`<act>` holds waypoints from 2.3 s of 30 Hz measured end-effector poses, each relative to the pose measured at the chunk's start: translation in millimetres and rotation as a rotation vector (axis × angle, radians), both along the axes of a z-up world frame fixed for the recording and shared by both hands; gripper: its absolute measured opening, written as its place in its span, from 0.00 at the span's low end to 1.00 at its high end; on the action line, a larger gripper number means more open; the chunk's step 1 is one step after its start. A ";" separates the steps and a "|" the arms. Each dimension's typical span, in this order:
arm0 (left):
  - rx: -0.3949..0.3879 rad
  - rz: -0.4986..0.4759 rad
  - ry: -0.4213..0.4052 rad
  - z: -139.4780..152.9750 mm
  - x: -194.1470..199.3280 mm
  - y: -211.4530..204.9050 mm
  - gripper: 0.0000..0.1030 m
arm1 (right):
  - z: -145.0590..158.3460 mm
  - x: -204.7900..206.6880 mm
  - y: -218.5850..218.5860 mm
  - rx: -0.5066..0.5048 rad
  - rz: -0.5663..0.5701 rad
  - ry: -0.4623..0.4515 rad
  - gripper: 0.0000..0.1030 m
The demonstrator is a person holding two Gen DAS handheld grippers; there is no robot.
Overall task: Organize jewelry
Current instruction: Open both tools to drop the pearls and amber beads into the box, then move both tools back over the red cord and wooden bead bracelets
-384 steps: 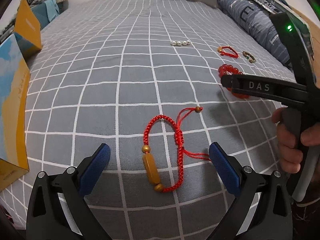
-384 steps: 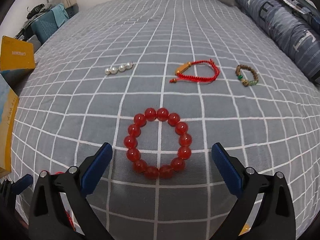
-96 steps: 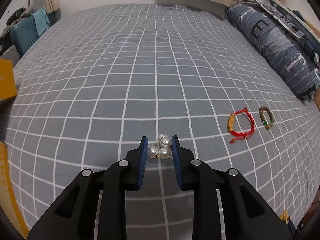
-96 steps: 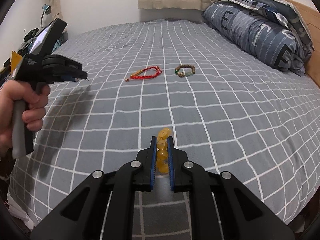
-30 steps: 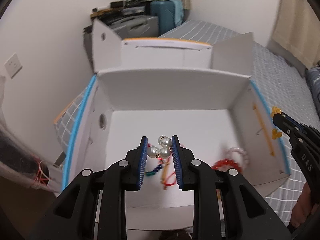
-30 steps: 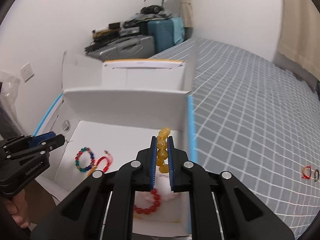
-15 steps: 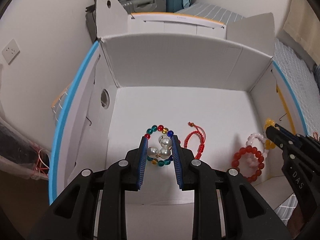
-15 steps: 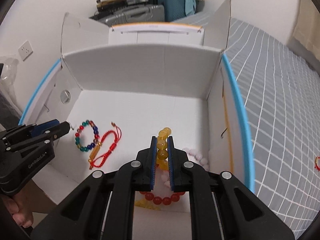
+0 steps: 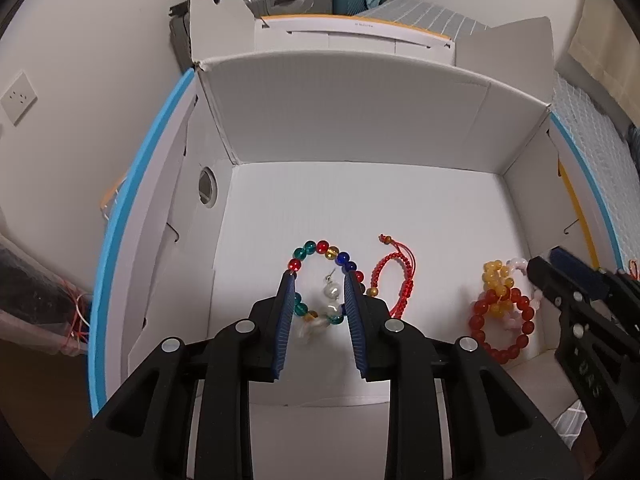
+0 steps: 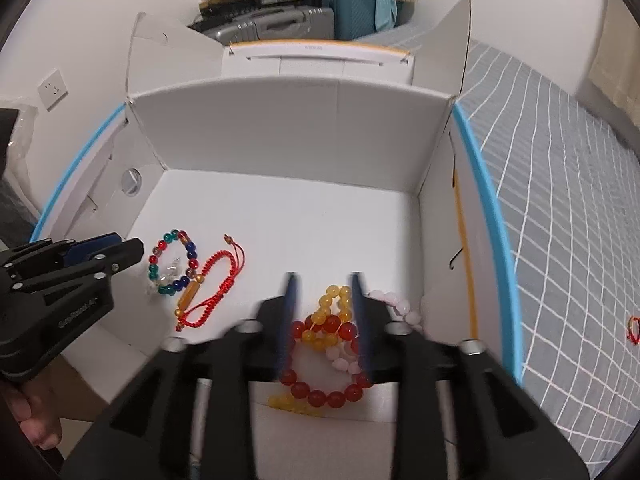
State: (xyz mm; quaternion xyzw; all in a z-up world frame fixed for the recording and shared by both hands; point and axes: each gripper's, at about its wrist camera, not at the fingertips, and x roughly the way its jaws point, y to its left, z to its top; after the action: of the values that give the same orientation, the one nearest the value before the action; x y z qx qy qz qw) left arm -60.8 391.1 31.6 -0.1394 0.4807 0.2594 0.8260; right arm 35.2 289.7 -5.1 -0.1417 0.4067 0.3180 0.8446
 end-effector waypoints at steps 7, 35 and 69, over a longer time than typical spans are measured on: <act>0.040 -0.008 -0.059 21.3 -7.3 -11.2 0.63 | 38.3 -7.9 -29.3 0.117 -0.013 -0.092 0.81; 0.040 -0.400 -0.199 64.2 135.8 -228.9 0.94 | 77.8 78.1 -309.5 0.112 -0.447 -0.268 0.93; -0.034 -0.642 -0.144 -102.1 352.8 -486.9 0.94 | -92.4 230.9 -569.7 -0.016 -0.869 -0.081 0.93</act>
State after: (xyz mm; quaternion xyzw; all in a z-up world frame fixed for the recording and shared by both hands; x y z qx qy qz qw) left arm 291.9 -95.7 -70.5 -0.0126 0.4447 -0.0328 0.8950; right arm 266.1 -280.0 -97.5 0.0237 0.3977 -0.0757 0.9141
